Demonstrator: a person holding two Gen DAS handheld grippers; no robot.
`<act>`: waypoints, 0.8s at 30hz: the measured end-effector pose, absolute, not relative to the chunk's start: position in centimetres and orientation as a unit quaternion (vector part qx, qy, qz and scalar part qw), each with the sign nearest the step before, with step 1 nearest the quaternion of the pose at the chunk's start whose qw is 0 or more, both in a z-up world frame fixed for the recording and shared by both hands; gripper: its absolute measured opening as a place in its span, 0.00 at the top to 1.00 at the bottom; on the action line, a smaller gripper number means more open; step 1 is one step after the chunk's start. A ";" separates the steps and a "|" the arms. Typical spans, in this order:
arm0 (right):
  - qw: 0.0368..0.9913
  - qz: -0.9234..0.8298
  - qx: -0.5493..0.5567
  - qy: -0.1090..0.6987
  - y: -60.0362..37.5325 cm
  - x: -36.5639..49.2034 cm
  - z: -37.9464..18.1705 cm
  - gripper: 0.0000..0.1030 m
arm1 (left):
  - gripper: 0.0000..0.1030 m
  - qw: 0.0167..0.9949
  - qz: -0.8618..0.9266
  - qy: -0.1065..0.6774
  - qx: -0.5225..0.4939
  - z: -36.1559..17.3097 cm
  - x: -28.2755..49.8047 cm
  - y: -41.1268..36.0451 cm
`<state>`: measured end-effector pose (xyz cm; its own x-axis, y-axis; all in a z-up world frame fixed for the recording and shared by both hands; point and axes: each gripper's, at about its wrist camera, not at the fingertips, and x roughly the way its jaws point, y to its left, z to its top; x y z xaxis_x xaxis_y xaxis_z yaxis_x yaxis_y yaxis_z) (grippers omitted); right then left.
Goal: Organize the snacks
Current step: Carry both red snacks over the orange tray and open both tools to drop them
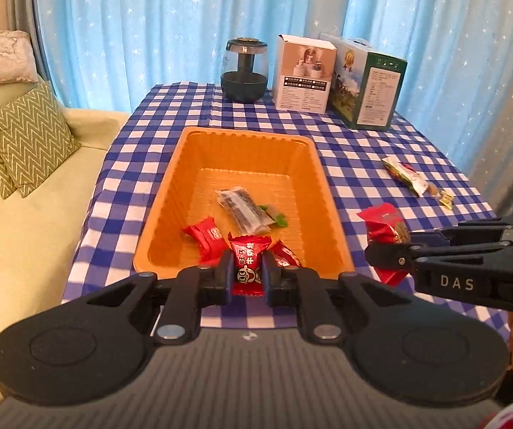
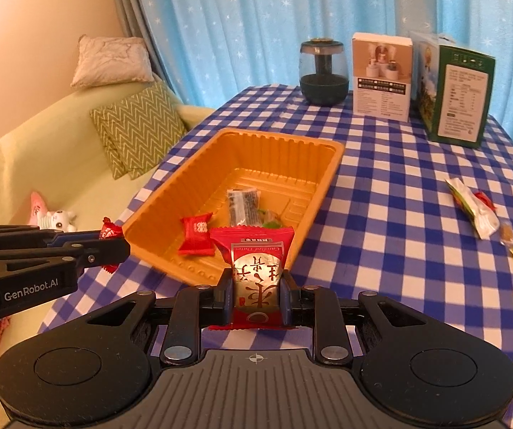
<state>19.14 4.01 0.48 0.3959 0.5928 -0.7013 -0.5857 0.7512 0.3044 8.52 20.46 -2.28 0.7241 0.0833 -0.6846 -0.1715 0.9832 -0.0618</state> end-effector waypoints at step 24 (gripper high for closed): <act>0.823 0.358 -0.001 0.441 9.9 31.7 -4.1 0.75 | 0.72 0.917 0.057 0.393 -0.037 -6.6 22.1 26.1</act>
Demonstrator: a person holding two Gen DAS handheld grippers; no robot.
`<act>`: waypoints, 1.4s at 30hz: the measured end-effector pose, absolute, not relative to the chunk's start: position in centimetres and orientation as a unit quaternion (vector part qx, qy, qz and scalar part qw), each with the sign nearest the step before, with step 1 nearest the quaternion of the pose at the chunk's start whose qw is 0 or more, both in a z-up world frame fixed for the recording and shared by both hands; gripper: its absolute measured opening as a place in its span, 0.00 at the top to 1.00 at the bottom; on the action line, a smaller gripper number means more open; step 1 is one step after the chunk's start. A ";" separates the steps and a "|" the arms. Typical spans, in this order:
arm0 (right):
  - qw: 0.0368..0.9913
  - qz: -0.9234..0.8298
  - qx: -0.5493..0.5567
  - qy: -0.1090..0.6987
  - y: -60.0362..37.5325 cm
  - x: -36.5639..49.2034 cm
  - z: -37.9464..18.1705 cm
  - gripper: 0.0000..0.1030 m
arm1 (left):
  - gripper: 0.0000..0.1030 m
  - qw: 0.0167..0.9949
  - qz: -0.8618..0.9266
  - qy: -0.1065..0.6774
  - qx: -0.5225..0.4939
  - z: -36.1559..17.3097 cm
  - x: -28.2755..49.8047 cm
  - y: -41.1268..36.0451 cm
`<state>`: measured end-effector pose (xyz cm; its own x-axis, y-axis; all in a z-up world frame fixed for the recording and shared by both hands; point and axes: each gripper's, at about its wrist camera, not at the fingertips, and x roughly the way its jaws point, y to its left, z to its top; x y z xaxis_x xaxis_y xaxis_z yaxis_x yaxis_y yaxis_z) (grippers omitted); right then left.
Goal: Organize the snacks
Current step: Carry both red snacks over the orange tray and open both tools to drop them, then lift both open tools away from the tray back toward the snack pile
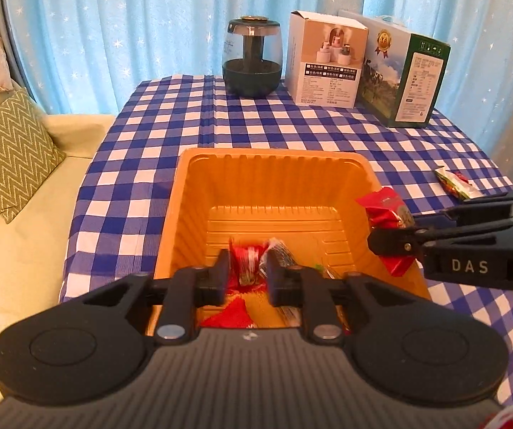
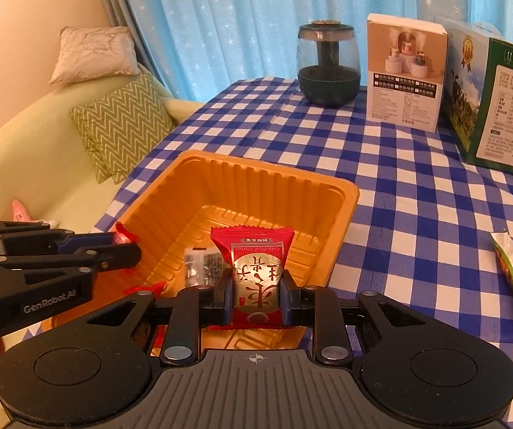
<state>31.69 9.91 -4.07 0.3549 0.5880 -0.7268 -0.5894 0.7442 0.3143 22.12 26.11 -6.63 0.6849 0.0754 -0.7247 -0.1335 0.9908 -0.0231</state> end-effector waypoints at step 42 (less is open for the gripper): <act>0.857 0.248 0.129 0.432 -6.8 21.3 -0.1 0.38 | 0.21 0.928 0.054 0.349 -0.121 -1.6 10.6 17.3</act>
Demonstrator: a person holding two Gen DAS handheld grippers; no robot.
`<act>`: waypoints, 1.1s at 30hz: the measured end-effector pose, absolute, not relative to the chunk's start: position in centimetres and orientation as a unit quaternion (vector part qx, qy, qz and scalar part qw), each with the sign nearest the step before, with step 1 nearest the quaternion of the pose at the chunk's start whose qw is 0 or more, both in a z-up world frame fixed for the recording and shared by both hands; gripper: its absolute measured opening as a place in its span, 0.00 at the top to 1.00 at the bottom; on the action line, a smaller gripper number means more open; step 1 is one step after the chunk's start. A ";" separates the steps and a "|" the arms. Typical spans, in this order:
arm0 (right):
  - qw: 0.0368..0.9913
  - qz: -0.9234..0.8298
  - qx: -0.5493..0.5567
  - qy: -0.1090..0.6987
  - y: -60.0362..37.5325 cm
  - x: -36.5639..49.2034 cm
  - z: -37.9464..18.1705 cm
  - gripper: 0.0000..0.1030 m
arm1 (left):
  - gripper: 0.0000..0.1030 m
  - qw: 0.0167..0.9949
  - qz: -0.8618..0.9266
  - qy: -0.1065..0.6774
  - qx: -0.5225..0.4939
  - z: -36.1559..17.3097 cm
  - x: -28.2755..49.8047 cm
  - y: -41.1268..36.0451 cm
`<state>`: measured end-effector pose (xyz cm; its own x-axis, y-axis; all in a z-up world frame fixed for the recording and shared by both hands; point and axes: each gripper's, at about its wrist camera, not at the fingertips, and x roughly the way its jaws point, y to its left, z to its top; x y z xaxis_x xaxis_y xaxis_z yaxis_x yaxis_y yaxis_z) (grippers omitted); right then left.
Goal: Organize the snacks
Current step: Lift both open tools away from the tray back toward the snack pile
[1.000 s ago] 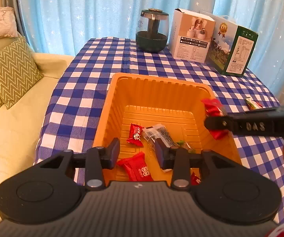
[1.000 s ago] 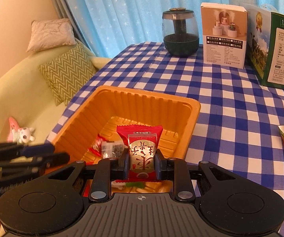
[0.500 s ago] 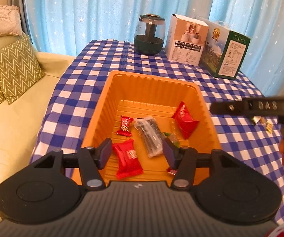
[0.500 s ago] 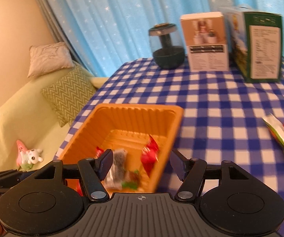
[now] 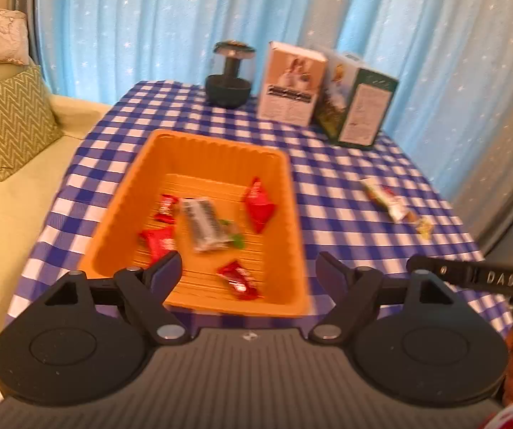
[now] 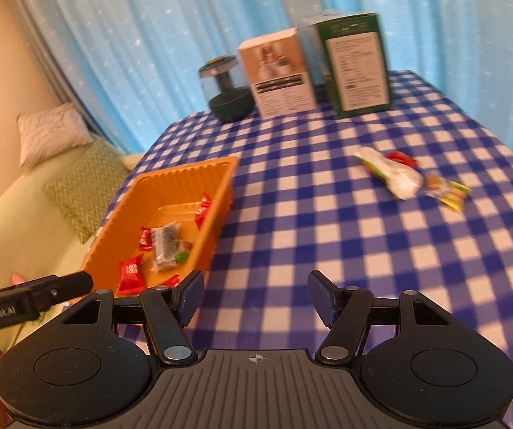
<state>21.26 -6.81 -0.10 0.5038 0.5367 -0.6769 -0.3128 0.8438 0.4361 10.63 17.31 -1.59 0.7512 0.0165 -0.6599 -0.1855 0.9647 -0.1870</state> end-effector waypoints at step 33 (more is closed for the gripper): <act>0.883 0.133 0.137 0.428 -20.0 14.0 1.8 0.38 | 0.13 0.930 -0.018 0.354 -0.101 -0.2 7.8 3.6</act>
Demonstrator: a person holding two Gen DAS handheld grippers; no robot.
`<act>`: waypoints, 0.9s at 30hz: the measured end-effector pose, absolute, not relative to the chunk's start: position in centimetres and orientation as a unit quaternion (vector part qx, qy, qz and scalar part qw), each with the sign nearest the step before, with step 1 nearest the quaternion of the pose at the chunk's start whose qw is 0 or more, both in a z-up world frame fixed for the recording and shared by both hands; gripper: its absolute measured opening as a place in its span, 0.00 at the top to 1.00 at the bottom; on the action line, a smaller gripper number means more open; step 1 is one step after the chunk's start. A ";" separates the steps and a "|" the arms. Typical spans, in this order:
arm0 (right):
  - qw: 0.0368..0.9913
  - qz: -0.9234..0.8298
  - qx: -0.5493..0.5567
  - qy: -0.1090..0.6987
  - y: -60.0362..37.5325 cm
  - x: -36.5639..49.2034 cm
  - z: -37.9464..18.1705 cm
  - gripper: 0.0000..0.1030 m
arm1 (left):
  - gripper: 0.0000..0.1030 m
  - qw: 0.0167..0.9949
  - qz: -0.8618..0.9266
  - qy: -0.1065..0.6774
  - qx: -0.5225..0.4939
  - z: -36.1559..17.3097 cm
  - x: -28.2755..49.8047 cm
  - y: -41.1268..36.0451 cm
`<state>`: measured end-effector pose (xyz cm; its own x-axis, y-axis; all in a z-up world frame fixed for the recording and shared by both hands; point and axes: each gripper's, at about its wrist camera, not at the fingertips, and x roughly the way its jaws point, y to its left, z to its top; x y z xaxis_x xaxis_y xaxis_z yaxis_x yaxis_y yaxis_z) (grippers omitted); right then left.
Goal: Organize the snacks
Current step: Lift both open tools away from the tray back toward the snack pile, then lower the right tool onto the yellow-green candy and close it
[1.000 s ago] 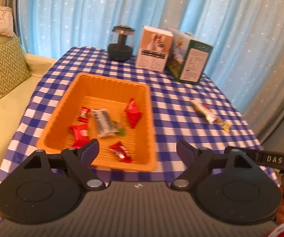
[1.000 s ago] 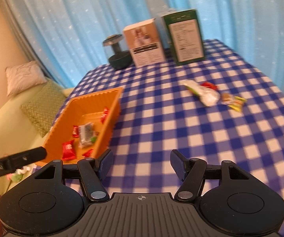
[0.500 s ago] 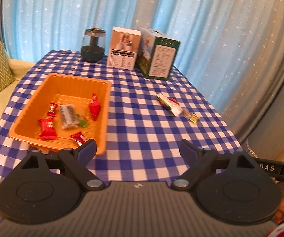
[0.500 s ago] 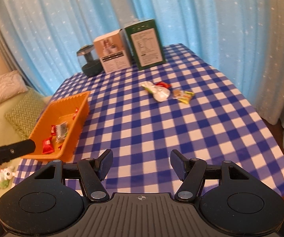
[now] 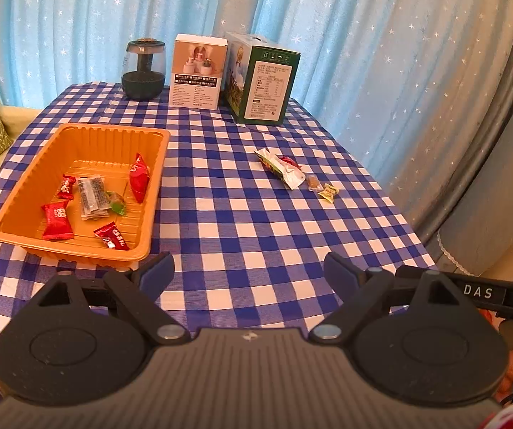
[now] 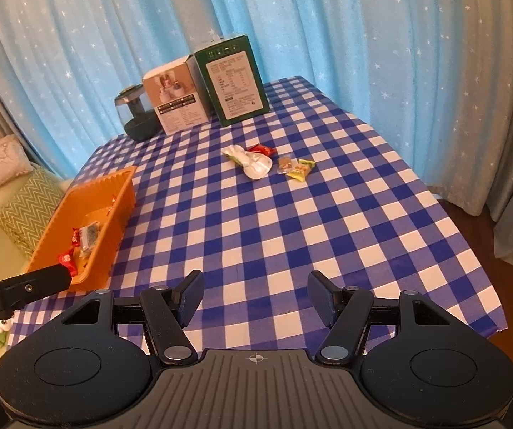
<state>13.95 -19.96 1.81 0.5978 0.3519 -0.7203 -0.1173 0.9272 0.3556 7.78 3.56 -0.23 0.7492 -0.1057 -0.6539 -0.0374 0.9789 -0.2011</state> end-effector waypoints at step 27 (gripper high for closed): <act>0.894 0.110 0.136 0.412 -22.7 24.4 -2.7 0.38 | 0.13 0.925 -0.054 0.365 -0.089 -3.9 20.1 0.4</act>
<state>24.41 -22.71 -2.71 0.6355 0.3094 -0.7074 -0.0849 0.9386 0.3343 20.13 0.44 -3.92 0.7271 -0.1653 -0.6664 0.0358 0.9784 -0.2037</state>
